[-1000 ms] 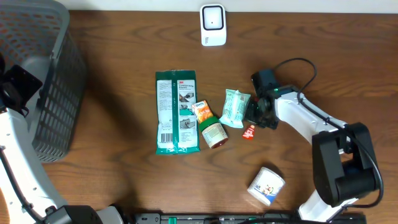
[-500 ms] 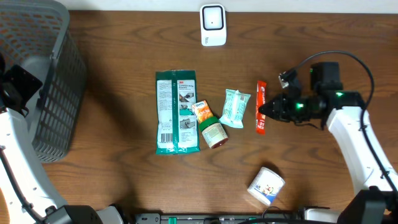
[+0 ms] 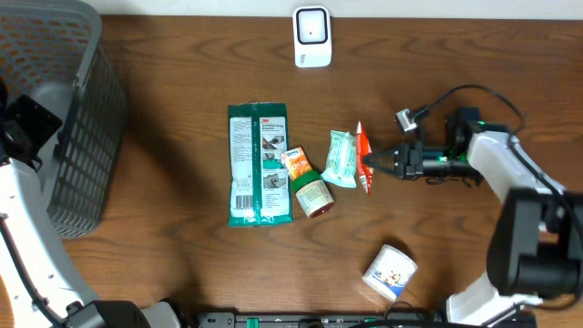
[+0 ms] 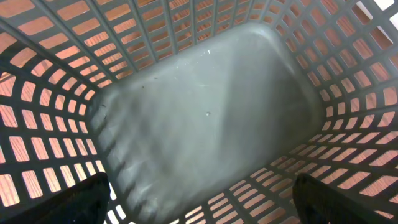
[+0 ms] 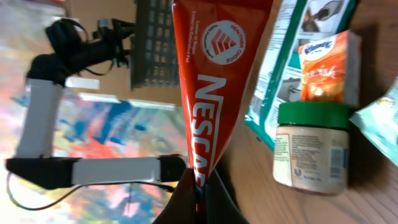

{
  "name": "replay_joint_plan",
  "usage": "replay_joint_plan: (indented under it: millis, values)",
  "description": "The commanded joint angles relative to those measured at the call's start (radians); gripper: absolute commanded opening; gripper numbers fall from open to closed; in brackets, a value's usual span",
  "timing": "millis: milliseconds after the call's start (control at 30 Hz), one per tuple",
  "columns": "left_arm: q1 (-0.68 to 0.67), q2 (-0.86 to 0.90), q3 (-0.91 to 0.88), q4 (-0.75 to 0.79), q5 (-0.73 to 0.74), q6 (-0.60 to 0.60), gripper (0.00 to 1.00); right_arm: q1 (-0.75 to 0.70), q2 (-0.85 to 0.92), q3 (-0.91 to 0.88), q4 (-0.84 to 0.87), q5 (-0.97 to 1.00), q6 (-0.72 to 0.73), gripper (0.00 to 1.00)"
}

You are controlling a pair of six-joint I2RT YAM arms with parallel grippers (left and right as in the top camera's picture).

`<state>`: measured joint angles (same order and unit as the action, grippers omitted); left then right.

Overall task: Scan the item barcode
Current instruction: 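Lift the Nescafe stick and turn it with the right gripper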

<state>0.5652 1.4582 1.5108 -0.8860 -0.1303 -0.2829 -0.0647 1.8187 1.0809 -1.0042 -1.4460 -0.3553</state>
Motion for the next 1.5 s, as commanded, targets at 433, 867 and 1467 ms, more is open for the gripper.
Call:
replay_joint_plan:
  millis: [433,867,1467]
  values:
    - [0.003,0.008,0.013,-0.001,-0.006,0.013,0.94,0.247,-0.101,0.001,-0.697,-0.115,-0.8,0.01]
    - [0.003,0.008,0.013,-0.001,-0.006,0.013,0.93,0.163,-0.309,0.0,-0.697,-0.02,-0.721,0.01]
    - [0.003,0.008,0.013,-0.001,-0.006,0.013,0.93,0.099,-0.131,-0.002,-0.151,0.035,-0.131,0.01]
